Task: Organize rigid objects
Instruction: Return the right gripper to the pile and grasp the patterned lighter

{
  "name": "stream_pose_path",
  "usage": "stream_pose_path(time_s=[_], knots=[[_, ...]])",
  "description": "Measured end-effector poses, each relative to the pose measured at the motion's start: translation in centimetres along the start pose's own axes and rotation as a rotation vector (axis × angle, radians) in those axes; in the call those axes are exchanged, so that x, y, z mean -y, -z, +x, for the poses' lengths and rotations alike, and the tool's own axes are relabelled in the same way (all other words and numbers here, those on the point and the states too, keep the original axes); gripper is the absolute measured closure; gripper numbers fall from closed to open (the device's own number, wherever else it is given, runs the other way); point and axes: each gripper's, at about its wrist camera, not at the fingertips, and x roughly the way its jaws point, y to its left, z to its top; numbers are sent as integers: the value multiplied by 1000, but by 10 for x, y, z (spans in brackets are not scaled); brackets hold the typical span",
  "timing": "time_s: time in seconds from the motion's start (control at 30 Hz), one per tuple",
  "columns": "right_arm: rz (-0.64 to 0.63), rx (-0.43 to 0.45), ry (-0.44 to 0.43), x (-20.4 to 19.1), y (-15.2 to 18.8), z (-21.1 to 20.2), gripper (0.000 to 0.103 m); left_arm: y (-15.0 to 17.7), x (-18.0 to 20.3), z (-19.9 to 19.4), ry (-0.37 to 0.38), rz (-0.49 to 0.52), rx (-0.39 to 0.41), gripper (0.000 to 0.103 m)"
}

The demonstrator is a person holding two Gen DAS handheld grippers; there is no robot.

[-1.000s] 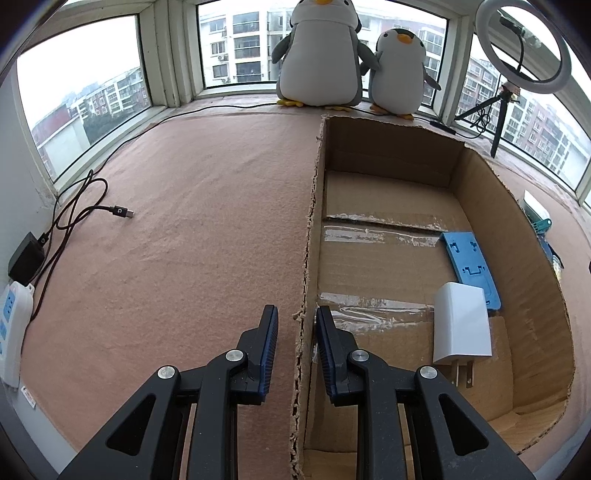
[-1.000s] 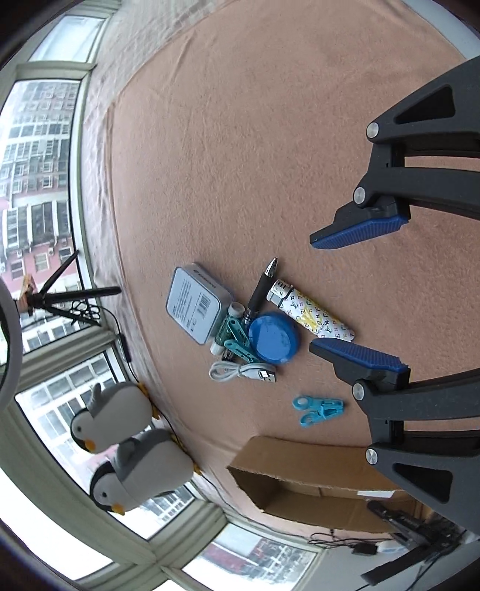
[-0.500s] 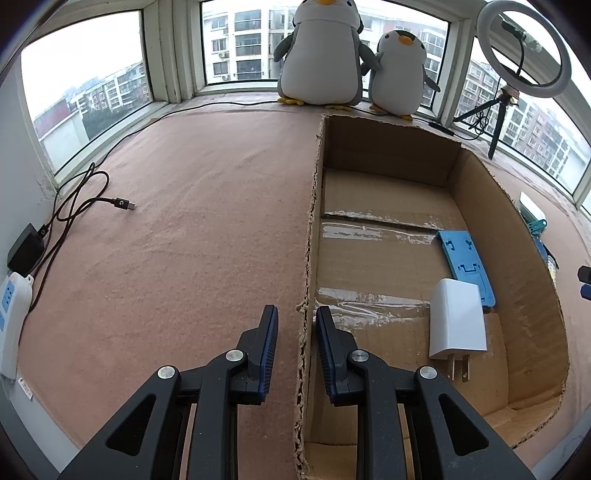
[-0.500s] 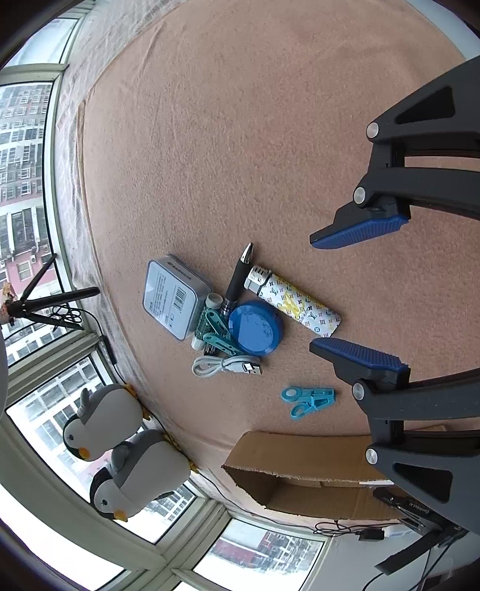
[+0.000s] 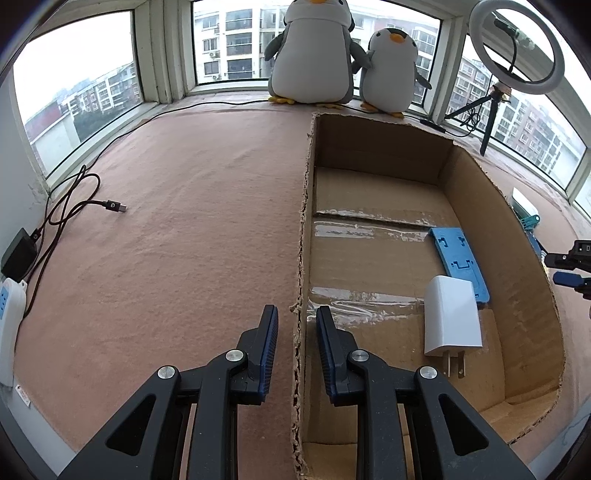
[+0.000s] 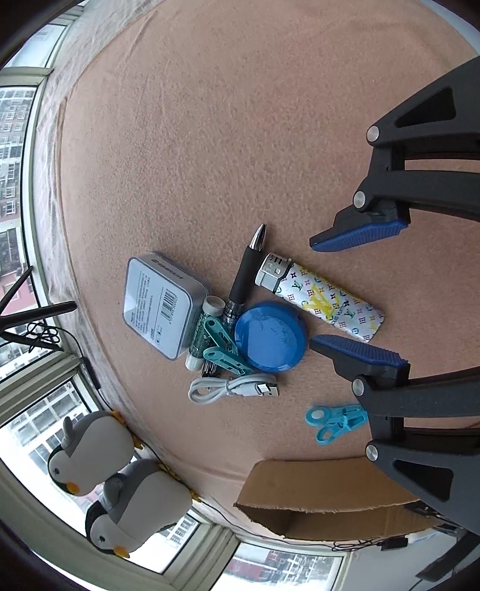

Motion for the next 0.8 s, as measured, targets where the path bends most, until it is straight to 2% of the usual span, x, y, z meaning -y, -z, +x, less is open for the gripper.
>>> stream_pose_path(time_s=[0.2, 0.3, 0.4, 0.63, 0.8], knots=[[-42, 10, 84, -15, -3, 11, 61, 3, 4, -4, 21, 20, -4, 80], [-104, 13, 137, -27, -3, 14, 62, 5, 3, -4, 34, 27, -7, 80], [-178, 8, 205, -35, 1, 18, 67, 4, 2, -4, 41, 25, -7, 80], [-230, -7, 191, -22, 4, 13, 81, 4, 2, -3, 39, 27, -5, 80], [-215, -1, 129, -4, 14, 1, 82, 4, 1, -3, 31, 23, -2, 80]])
